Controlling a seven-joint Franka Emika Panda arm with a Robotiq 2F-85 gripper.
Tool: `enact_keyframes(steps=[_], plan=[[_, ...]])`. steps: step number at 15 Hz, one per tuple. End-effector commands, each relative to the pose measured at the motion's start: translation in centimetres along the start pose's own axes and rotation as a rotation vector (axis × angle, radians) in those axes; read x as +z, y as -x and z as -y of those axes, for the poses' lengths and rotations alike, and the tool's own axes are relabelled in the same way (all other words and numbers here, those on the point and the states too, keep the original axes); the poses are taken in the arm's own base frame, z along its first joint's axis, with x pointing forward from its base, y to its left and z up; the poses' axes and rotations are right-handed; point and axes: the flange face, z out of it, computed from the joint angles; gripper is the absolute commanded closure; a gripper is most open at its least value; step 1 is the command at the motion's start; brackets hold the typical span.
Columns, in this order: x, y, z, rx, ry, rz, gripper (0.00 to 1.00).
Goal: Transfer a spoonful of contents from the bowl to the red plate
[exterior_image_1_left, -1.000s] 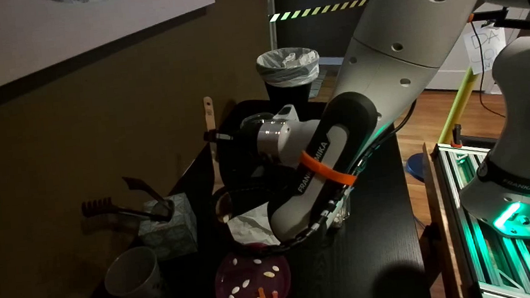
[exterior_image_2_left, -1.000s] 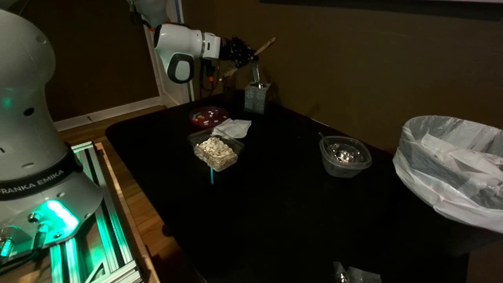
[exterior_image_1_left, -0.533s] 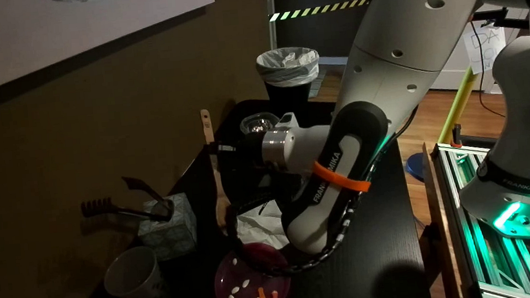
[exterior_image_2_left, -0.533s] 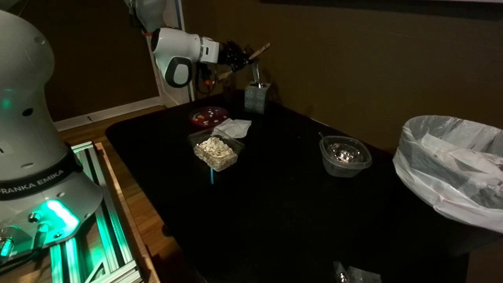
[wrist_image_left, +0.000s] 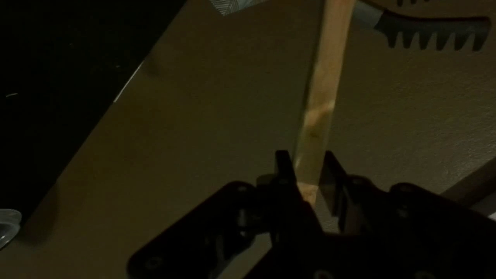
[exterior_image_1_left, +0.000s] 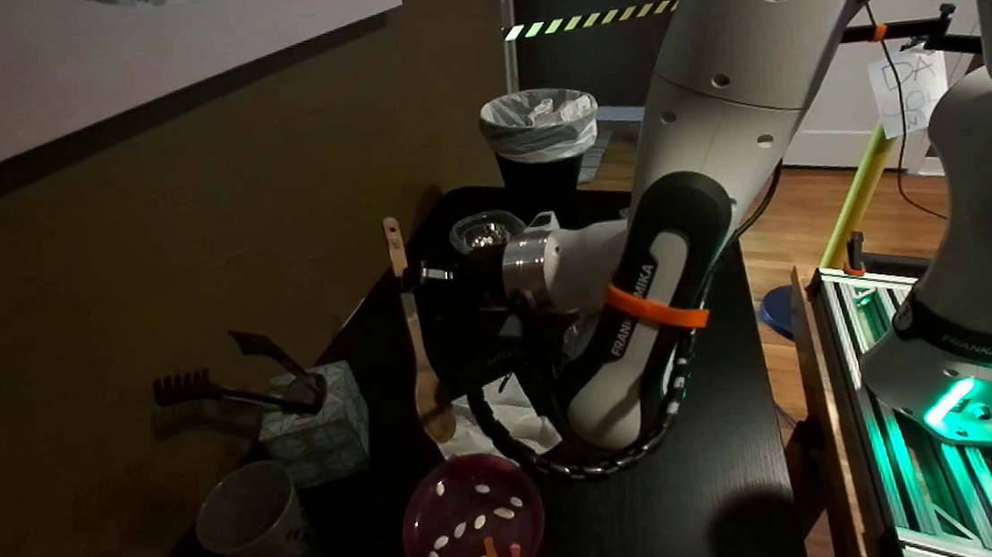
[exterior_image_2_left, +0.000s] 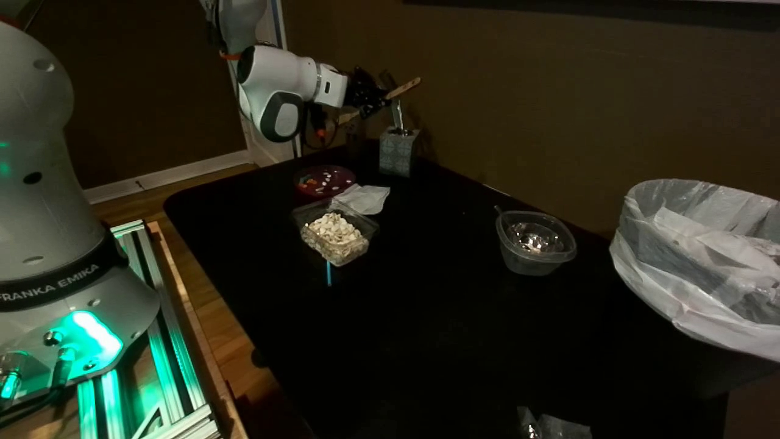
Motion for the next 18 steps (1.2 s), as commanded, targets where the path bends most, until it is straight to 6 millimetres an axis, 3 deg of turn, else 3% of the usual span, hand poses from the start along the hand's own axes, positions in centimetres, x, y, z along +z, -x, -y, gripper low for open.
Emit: enact_keyframes(steps=[1,5,10,18], plan=[[0.3,-3.6,-3.4,-0.039,0.161,-0.025,0.94],[0.8,-7.7,-8.9,-0.154,0.347,-0.009,0.94],[0.6,-8.9,-14.1,-0.211,0.527,0.078,0.94],[3.6,-8.4,-15.6,0.166,0.681,0.224,0.94]])
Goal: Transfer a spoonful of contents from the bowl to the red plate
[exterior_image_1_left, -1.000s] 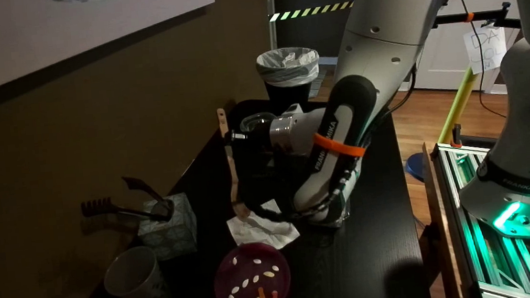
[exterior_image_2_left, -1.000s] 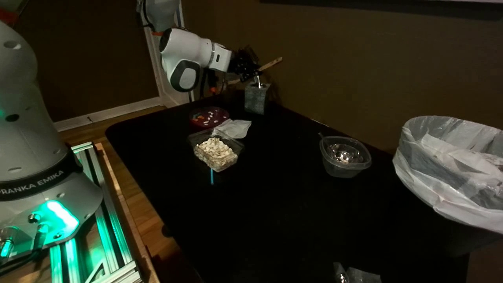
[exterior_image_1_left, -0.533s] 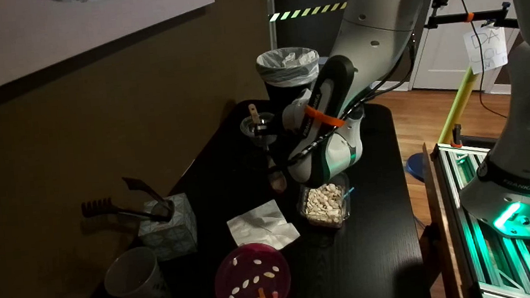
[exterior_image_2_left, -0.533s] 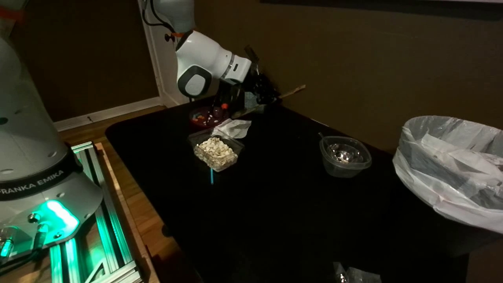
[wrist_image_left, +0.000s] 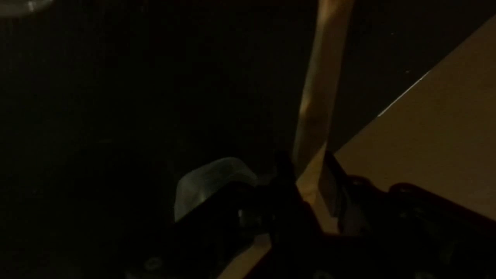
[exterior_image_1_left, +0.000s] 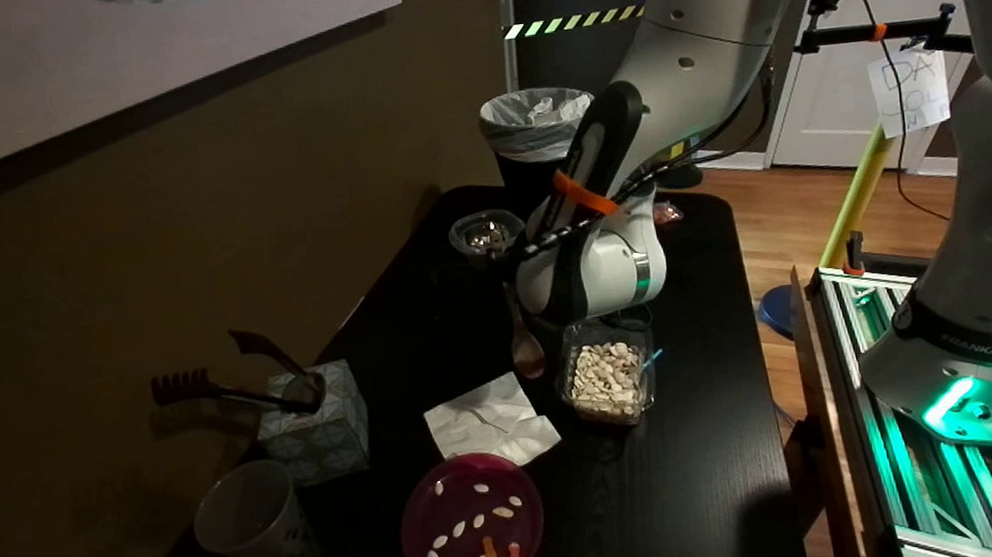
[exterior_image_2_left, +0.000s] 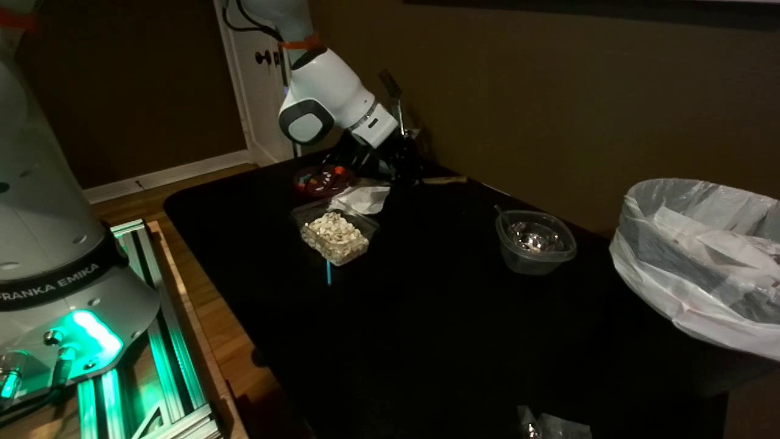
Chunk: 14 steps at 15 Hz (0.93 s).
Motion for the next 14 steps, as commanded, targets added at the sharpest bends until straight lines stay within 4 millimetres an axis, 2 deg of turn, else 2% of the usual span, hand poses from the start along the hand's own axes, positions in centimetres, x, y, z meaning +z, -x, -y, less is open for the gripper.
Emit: enact_keyframes(steps=[1,4,7,12,14], plan=[[1.6,-0.7,0.1,0.155,0.065,0.111,0.94],[3.0,-0.3,-0.9,0.308,0.129,0.197,0.94],[3.7,1.5,-1.5,0.429,0.173,0.254,0.94],[2.7,5.7,0.6,0.426,0.160,0.261,0.94],[2.3,6.7,1.5,0.424,0.149,0.249,0.94]])
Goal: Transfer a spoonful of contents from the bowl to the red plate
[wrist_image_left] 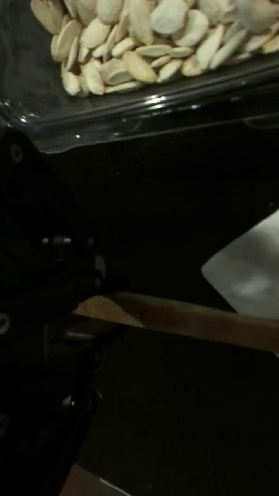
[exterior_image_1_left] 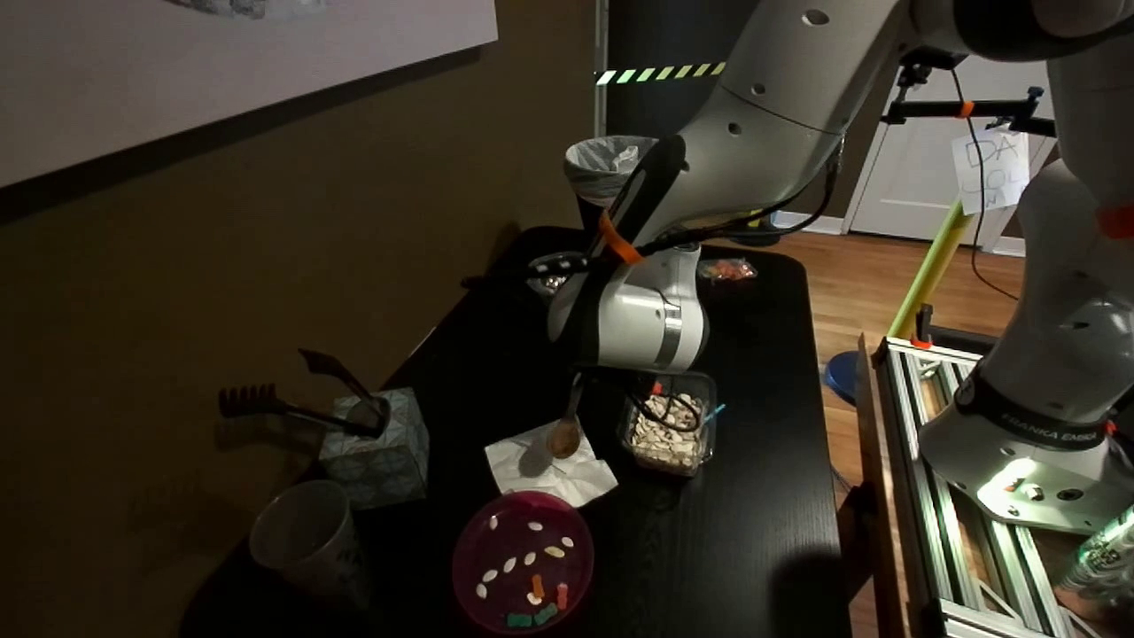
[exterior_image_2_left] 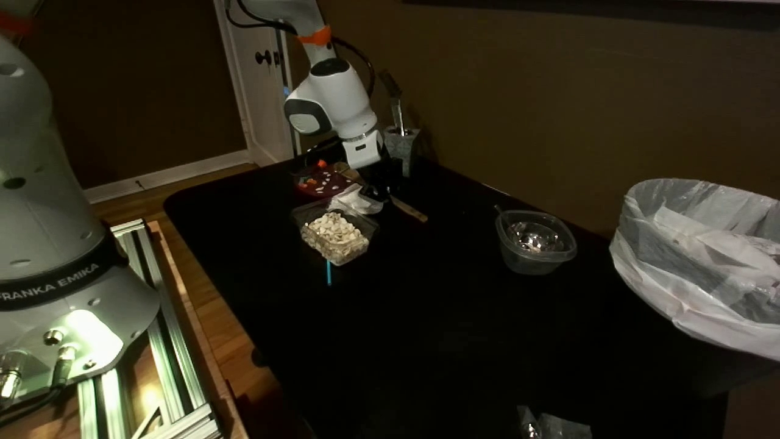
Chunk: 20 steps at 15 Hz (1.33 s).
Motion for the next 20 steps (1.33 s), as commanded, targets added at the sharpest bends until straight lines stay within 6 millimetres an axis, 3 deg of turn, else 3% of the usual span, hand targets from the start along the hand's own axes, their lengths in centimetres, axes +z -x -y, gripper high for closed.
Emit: enact_keyframes(steps=[1,4,10,15,16,18,20], plan=[[0.2,2.2,0.5,0.022,-0.021,-0.032,0.94],[1.1,2.1,0.2,0.046,-0.010,-0.051,0.94],[4.4,-1.0,-2.0,0.167,0.050,-0.118,0.94],[5.8,-1.3,-1.4,0.195,0.078,-0.094,0.94],[5.8,-1.2,-1.0,0.199,0.082,-0.086,0.53],[5.5,-1.1,0.2,0.207,0.083,-0.073,0.46],[4.1,-1.1,1.8,0.216,0.070,-0.064,0.30]])
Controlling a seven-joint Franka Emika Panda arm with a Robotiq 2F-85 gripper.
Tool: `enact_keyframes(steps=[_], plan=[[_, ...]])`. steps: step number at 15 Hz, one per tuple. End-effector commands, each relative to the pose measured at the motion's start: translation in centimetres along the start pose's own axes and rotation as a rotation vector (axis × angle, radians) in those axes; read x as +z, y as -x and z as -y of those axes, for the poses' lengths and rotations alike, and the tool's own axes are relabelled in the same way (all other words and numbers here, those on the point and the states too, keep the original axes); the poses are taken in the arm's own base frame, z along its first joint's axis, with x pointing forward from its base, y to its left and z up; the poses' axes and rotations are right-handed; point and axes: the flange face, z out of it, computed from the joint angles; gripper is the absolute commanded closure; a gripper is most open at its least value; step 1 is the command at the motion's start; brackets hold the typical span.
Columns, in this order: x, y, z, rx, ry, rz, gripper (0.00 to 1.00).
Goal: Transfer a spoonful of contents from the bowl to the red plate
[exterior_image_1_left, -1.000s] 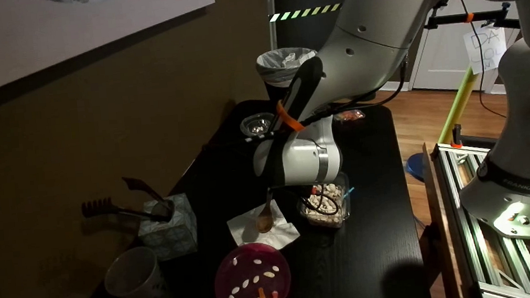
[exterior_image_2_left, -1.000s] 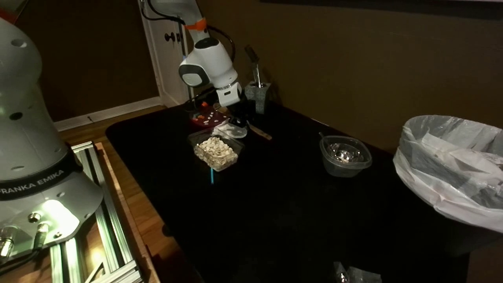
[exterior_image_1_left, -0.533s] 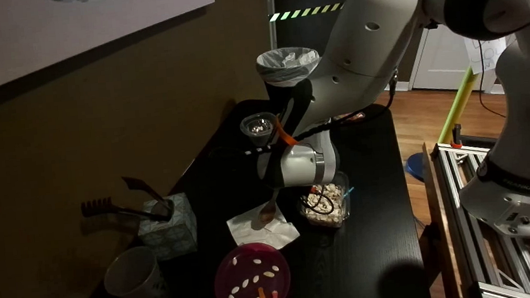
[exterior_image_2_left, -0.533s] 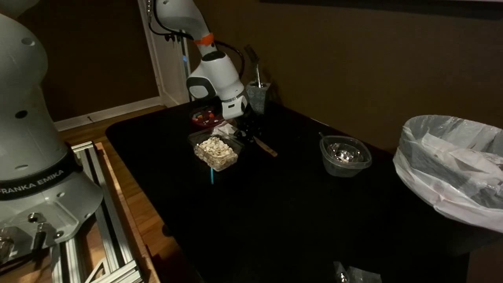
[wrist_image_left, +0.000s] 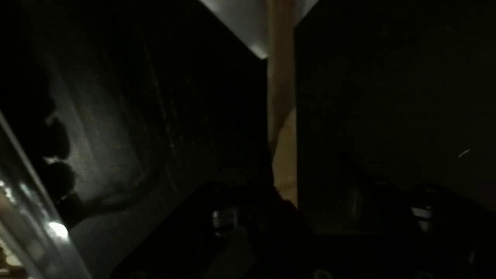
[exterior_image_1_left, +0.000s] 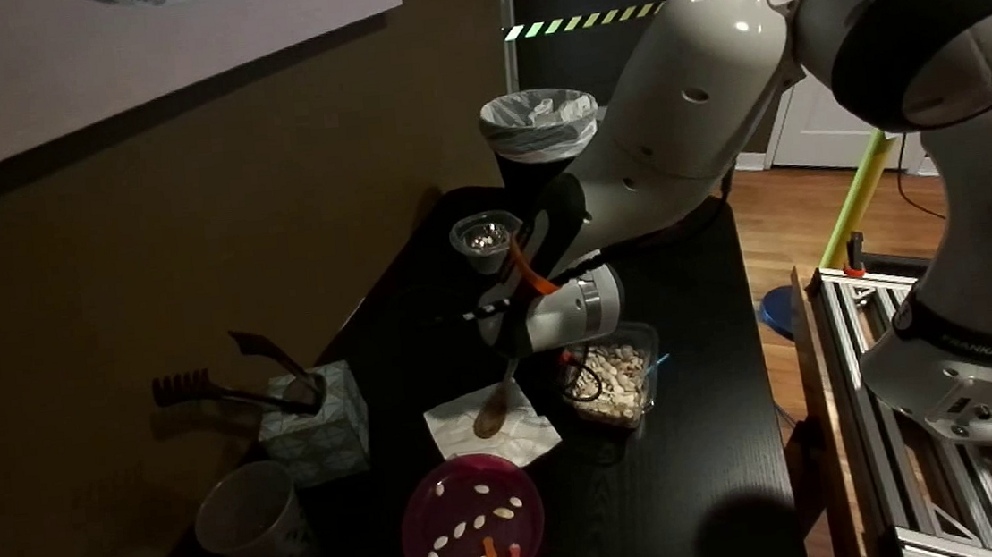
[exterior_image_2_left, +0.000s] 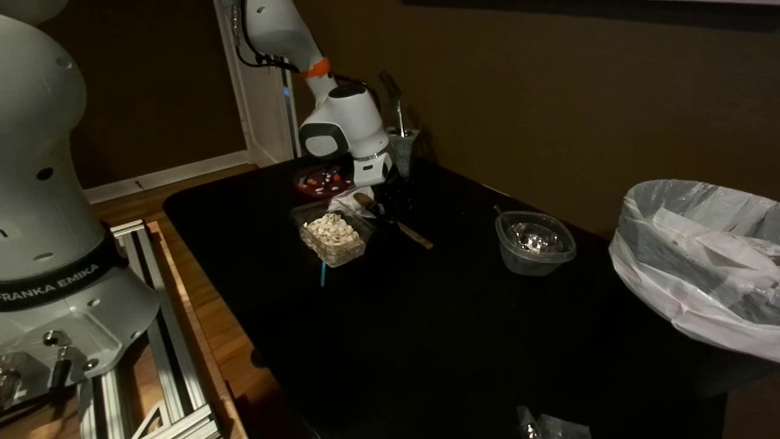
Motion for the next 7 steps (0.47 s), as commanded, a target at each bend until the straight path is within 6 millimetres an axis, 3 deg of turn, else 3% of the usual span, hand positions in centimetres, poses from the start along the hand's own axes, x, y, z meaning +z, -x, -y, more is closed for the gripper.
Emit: enact_keyframes(steps=[1,4,5,6,7], plan=[[-2.5,0.4,2.5,0.012,-0.016,0.027,0.23],[-6.7,0.1,4.5,-0.024,-0.112,0.030,0.01],[-8.8,0.3,5.7,-0.048,-0.174,0.044,0.00],[-5.4,0.6,4.8,-0.026,-0.120,0.012,0.00],[-6.4,0.7,5.5,-0.028,-0.142,0.023,0.02]])
